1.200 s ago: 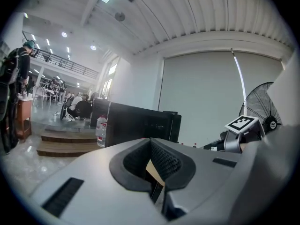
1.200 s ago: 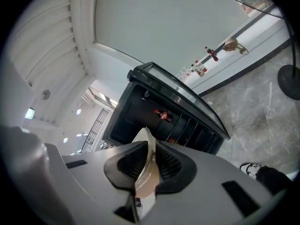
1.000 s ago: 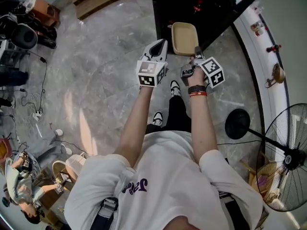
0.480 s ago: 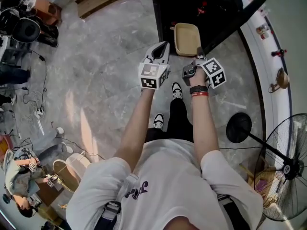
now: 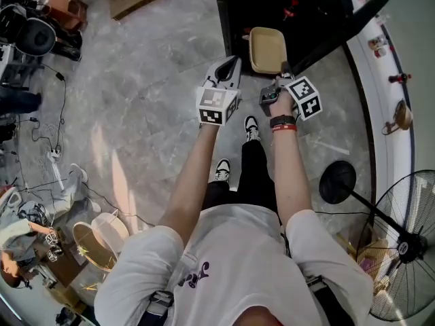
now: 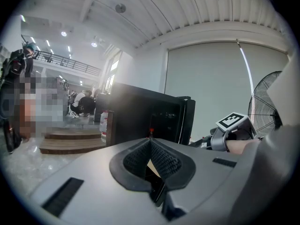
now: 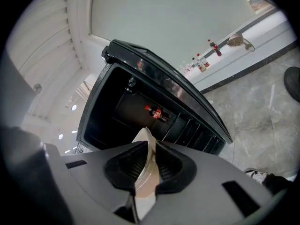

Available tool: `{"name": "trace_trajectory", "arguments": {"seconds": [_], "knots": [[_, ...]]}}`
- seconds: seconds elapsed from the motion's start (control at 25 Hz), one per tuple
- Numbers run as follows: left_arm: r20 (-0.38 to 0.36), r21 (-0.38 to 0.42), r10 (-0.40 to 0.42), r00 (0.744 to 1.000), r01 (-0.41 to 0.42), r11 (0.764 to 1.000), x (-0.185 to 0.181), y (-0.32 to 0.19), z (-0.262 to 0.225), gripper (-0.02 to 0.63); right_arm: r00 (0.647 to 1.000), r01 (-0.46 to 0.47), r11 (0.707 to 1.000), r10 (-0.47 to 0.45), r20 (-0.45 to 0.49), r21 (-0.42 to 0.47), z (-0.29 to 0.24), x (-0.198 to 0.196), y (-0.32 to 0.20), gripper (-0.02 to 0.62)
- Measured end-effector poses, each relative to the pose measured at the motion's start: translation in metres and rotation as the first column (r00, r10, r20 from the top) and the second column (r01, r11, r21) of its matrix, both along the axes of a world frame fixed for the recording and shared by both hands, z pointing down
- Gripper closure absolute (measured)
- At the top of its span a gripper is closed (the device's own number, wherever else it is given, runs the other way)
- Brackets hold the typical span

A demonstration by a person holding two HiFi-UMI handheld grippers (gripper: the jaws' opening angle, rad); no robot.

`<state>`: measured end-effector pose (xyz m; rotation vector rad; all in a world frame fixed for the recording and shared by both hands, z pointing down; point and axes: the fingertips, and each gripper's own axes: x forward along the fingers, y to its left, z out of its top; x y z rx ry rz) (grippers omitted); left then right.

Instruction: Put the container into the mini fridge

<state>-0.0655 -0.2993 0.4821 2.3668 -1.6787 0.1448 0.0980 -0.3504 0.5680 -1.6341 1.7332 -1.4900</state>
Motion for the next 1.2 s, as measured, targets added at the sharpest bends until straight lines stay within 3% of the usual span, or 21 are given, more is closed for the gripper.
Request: {"name": "trace_trajectory", "arguments": {"seconds": [1.2], "knots": [[-0.027,-0.041,0.009,1.000,-0.011,0.999,-0.003,-0.053,0.069,0.588,0.999,-0.030,0.999,0.030,-0.036,0.011,0.065,-0.009,-0.096,0.532]]}}
